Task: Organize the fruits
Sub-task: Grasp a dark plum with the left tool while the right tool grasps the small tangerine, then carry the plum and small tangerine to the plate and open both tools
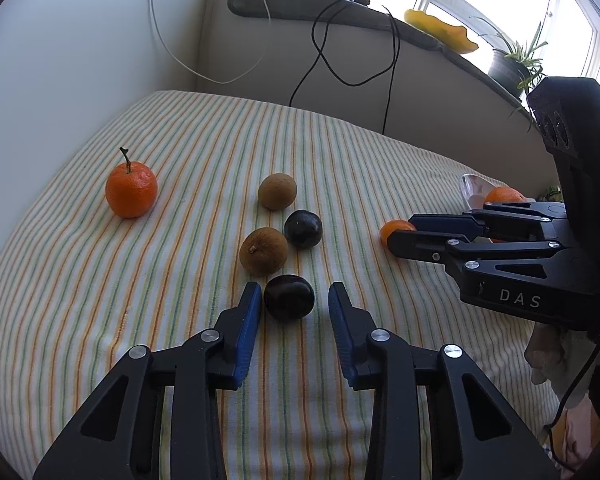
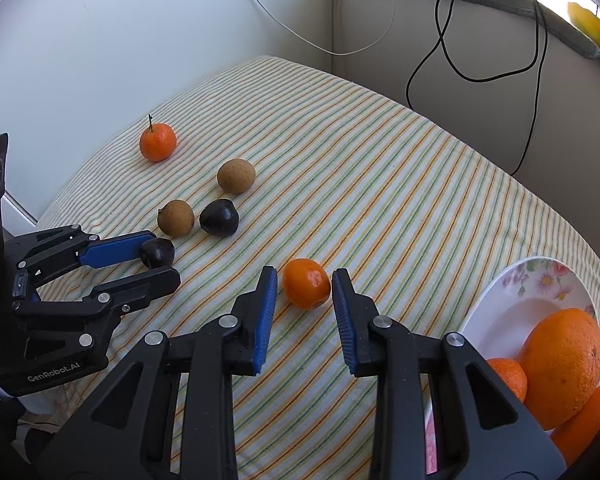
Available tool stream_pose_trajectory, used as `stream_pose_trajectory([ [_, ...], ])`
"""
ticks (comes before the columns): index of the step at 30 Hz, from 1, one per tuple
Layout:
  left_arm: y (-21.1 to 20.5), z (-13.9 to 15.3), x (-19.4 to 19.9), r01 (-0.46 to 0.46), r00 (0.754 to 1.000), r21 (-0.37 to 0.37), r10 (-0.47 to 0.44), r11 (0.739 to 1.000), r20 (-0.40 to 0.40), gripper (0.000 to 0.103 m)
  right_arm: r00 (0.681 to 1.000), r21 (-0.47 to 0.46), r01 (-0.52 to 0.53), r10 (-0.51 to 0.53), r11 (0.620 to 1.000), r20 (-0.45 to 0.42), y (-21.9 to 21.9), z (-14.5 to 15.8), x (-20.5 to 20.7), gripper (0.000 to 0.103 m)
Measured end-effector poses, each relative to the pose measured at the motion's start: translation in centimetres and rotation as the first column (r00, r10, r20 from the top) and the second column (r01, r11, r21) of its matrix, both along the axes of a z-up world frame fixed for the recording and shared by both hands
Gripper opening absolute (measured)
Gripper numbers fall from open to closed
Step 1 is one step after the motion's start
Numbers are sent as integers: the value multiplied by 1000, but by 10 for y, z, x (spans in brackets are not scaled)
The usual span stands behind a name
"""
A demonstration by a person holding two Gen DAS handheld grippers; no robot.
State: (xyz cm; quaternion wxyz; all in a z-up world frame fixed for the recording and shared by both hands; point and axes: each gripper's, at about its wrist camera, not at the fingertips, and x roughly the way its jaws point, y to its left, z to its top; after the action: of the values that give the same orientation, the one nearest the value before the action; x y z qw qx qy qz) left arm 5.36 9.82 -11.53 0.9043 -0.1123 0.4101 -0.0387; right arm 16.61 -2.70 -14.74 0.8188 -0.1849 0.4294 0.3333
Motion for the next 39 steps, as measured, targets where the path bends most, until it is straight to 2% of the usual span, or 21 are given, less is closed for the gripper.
stream_pose_trajectory([
  [5, 0, -1, 1, -3, 1000, -3, 3, 1000, 1, 24, 1000, -6, 3, -3, 1000, -10, 3, -6, 2, 28],
  [16, -2, 3, -2, -1, 1000, -3, 1, 1000, 14, 23, 1000, 27, 19, -19, 999, -10, -4, -1, 0, 26],
  [28, -15, 20, -13, 16, 998, -17, -15, 1000, 54, 22, 999, 100, 29, -30, 995, 10, -33, 26, -22, 26],
  [39, -44, 39, -13, 79, 992, -39, -75, 996, 100, 22, 994, 184, 79, -90, 980, 54, -85, 55, -49, 26],
])
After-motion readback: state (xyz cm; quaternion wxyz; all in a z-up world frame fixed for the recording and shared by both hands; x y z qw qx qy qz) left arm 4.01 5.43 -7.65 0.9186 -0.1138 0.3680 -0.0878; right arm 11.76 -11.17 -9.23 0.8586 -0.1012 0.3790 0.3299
